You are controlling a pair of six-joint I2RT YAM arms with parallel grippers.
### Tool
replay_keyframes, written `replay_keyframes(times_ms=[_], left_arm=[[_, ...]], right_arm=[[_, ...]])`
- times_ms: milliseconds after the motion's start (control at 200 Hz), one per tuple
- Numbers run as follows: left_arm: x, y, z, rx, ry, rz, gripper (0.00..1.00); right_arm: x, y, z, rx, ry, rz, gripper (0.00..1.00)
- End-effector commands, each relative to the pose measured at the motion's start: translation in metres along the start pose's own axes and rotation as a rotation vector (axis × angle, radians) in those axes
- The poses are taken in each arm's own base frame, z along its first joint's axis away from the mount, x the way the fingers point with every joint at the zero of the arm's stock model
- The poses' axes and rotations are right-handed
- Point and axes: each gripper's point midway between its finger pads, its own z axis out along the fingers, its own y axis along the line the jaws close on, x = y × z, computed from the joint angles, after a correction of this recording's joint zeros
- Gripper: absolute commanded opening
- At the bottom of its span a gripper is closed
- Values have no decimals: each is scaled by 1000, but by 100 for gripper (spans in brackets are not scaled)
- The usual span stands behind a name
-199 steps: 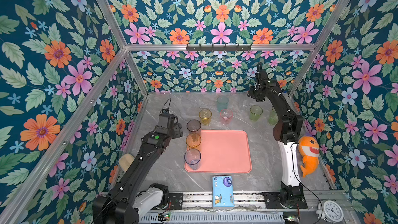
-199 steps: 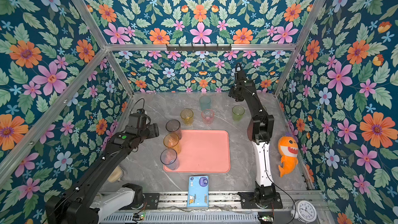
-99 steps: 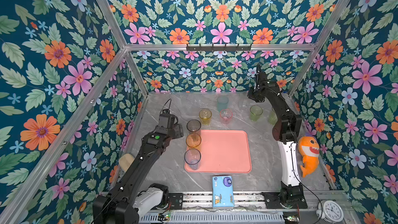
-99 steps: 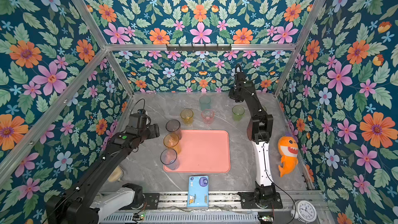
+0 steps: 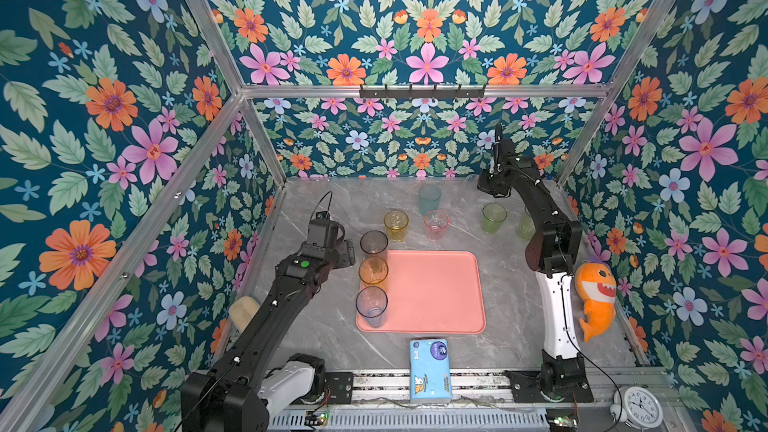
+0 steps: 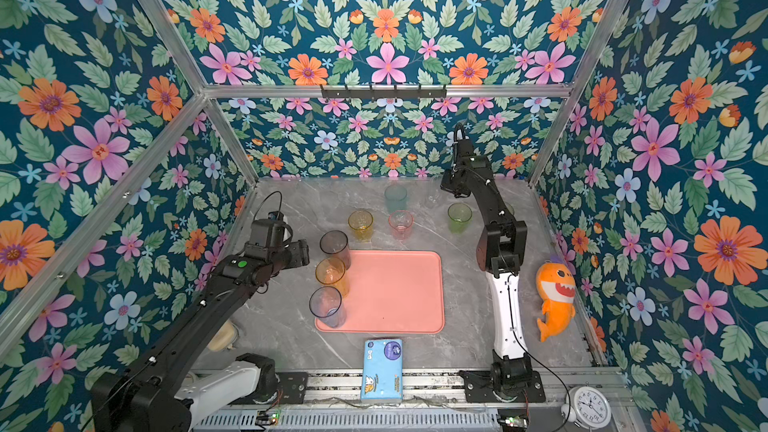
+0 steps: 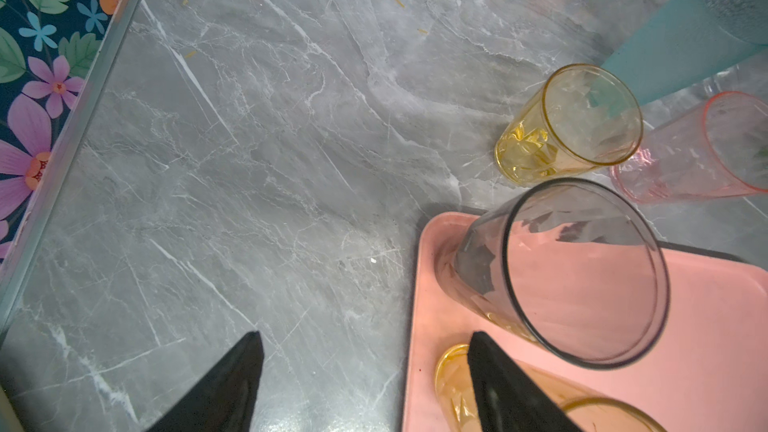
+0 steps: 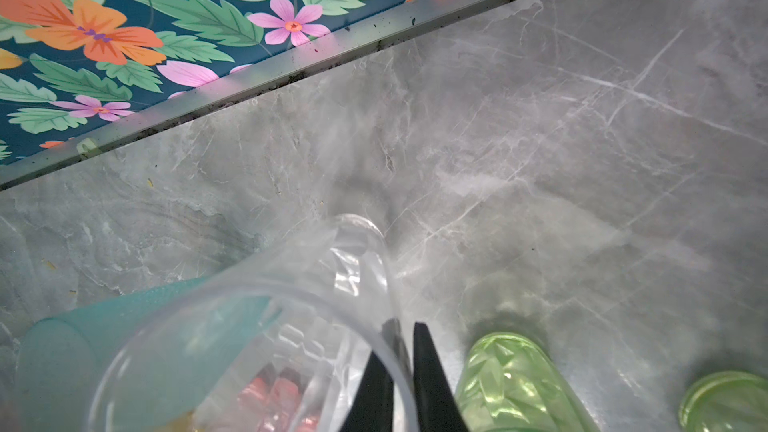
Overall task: Place the glasses into the tray
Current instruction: 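Lower the right gripper onto the tall clear cup's rim and close, then lift the tall clear cup with the right gripper and carry it over the tray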
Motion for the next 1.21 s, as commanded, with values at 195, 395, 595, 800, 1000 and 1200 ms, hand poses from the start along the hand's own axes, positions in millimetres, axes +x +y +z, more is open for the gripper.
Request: replay_keyframes(times_ms=[195, 395, 595, 800, 1000, 1200], left_arm=[[-4, -2, 2, 6, -13, -1, 81], [-2, -2, 4, 6, -4, -1, 81], [-2, -2, 4, 4, -1, 3, 81], [-3, -2, 4, 3, -3, 2, 81], [-3, -1, 4, -5, -3, 7, 81], [-5, 2, 1, -17, -11, 10, 81]], right_arm=[[-6, -6, -32, 60, -25, -89, 0], [-5, -2, -62, 51, -18, -100, 0], [-2, 0, -95, 38, -16, -97, 0], [10, 2, -126, 32, -3, -96, 0], [29, 7, -153, 26, 4, -110, 0], [59, 25, -170, 1, 19, -155, 0]])
